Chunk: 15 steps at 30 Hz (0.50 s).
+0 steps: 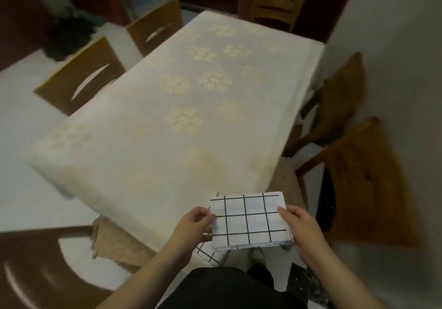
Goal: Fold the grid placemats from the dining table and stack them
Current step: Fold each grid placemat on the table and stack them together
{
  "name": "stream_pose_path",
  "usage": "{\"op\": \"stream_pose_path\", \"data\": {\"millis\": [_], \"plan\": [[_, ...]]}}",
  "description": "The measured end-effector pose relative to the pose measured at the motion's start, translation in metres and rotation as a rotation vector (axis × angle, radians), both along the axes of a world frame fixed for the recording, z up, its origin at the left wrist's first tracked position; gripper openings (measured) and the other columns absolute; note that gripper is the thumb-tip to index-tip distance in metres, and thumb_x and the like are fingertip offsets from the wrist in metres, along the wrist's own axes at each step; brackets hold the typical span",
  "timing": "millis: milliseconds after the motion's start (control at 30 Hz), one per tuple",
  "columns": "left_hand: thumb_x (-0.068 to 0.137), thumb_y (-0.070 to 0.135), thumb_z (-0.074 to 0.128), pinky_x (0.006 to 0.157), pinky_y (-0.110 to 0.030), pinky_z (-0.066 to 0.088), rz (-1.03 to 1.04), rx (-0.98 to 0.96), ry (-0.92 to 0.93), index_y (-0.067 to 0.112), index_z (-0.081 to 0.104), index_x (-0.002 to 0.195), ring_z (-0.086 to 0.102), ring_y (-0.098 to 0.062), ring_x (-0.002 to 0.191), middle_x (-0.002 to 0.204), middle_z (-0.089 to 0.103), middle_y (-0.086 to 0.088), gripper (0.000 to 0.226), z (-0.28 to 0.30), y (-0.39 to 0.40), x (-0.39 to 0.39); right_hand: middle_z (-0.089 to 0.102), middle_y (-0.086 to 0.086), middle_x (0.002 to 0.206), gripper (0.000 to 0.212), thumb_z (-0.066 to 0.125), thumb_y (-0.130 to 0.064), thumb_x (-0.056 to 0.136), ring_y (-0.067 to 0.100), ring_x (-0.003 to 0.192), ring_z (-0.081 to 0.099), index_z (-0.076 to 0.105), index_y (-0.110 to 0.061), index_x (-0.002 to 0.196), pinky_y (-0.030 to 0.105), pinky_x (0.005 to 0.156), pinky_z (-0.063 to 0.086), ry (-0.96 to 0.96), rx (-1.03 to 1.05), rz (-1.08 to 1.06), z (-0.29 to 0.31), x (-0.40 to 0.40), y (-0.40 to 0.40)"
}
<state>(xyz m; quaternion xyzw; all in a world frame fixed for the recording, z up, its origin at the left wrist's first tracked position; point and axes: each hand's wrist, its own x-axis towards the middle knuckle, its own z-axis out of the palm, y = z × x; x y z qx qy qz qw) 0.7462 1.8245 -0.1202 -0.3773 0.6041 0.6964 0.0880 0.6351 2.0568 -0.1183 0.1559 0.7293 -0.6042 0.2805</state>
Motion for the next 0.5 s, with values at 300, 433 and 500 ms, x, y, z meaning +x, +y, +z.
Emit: {"op": "stream_pose_path", "data": {"millis": [300, 433, 500], "plan": [[0.094, 0.021, 0.063, 0.063, -0.028, 0.049, 0.428, -0.069, -0.119, 0.010, 0.061, 0.091, 0.056, -0.013, 0.064, 0.071, 0.057, 0.003, 0.012, -0.014, 0.045, 0.008, 0.071, 0.010, 0.099, 0.022, 0.069, -0.019, 0.089, 0.024, 0.096, 0.066, 0.065, -0.005, 0.106, 0.034, 0.086, 0.053, 0.004, 0.014, 0.482, -0.032, -0.087, -0.029], [0.095, 0.021, 0.062, 0.065, -0.028, 0.051, 0.613, -0.089, -0.155, 0.011, 0.060, 0.091, 0.058, -0.015, 0.071, 0.078, 0.060, -0.003, 0.011, -0.024, 0.064, 0.026, 0.066, 0.004, 0.095, 0.020, 0.067, -0.022, 0.091, 0.010, 0.085, 0.060, 0.063, -0.007, 0.104, 0.017, 0.067, 0.045, 0.065, 0.041, 0.678, -0.045, -0.089, -0.053], [0.094, 0.021, 0.063, 0.065, -0.026, 0.051, 0.679, -0.092, -0.172, 0.012, 0.060, 0.091, 0.059, -0.015, 0.072, 0.079, 0.060, -0.003, 0.010, -0.033, 0.073, 0.037, 0.066, 0.002, 0.093, 0.019, 0.067, -0.024, 0.091, 0.010, 0.084, 0.059, 0.063, -0.009, 0.102, 0.018, 0.066, 0.044, 0.093, 0.073, 0.772, -0.052, -0.086, -0.063]]}}
